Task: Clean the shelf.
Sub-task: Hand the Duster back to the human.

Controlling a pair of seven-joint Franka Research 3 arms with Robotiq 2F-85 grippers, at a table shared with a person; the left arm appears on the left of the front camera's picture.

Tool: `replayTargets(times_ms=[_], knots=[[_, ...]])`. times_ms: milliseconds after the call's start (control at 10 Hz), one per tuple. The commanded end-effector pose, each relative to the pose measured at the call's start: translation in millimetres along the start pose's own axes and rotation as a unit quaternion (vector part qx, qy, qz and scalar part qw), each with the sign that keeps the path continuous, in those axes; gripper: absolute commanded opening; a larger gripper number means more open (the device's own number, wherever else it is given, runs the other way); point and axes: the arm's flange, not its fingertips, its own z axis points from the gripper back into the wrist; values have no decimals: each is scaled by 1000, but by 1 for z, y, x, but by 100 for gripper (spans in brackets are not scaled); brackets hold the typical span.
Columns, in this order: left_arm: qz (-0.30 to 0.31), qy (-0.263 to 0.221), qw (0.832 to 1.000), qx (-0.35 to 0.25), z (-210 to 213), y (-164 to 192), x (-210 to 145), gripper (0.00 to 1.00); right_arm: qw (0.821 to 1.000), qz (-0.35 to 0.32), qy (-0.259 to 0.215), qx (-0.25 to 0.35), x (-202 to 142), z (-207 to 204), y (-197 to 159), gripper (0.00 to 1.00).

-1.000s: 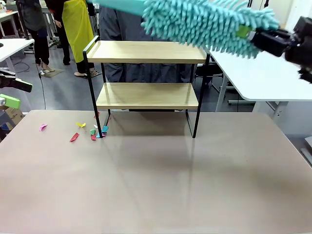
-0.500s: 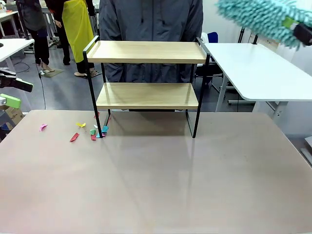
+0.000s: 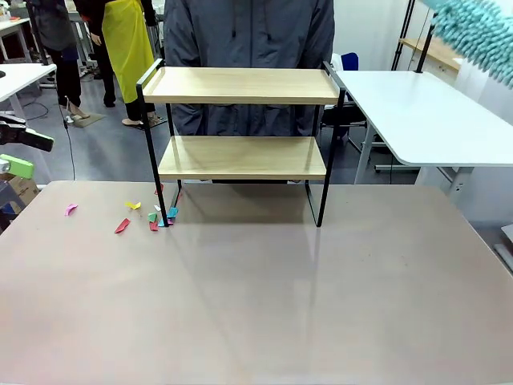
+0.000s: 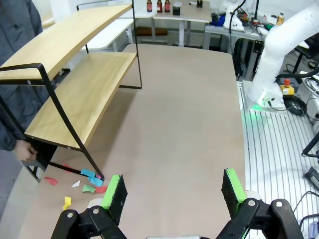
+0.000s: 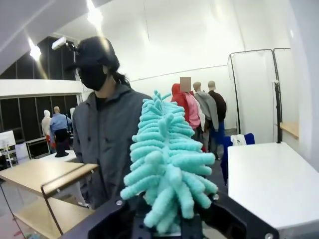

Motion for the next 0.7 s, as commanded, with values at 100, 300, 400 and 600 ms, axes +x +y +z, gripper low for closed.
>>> replayTargets(times_ms=[100, 300, 400, 600], knots=[[-10, -13, 1000, -2, -1, 1, 1, 100, 999, 32, 13, -20, -76, 61, 25, 16], [-10, -13, 1000, -2, -1, 1, 1, 100, 999, 33, 41, -1, -119, 73, 33, 16], [-10, -13, 1000, -2, -1, 1, 1, 100, 998, 28, 59, 2, -137, 77, 38, 16], [-10, -13, 1000, -2, -1, 1, 1, 100, 997, 27, 69, 4, -161, 86, 41, 16]])
